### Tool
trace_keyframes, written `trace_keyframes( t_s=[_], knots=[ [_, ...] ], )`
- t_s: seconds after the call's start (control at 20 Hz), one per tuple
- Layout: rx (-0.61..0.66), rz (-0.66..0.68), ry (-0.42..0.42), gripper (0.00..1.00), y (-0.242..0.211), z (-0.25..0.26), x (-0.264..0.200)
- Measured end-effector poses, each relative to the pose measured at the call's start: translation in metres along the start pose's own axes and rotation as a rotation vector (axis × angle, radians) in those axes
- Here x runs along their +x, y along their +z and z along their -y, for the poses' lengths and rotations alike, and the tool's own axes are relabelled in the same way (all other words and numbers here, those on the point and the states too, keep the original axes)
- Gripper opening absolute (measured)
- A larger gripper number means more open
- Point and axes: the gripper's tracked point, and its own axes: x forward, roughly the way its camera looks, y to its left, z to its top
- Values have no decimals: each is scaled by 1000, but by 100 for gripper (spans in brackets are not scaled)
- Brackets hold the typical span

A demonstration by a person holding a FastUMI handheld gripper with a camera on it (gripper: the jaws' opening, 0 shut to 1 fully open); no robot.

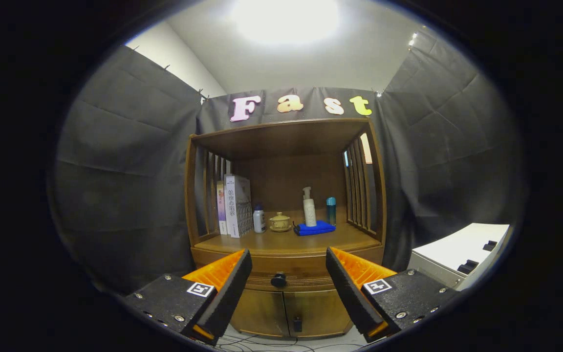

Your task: Pull open the drawer, take out the items inside it, and place them on the countertop above the cabinet.

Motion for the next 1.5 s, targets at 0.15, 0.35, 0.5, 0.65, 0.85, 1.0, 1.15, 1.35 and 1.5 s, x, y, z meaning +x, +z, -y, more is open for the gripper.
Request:
trace_keyframes(
  t_s=[0.15, 0.35, 0.5, 0.65, 0.85, 1.0, 1.15, 1.35, 1.5],
  knots=[
    [-18, -2, 13, 95, -11, -7, 23],
    [27, 7, 34, 95, -18, -20, 59],
    [86, -18, 21, 95, -28, -21, 92],
    [75, -69, -6, 95, -53, -14, 119],
    [15, -125, -14, 95, -93, -8, 142],
    [29, -190, -29, 95, -128, -8, 158],
    [17, -248, -22, 95, -154, -13, 168],
    [42, -323, -9, 88, -180, -20, 177],
    [56, -350, -16, 73, -185, -20, 182]
  ],
)
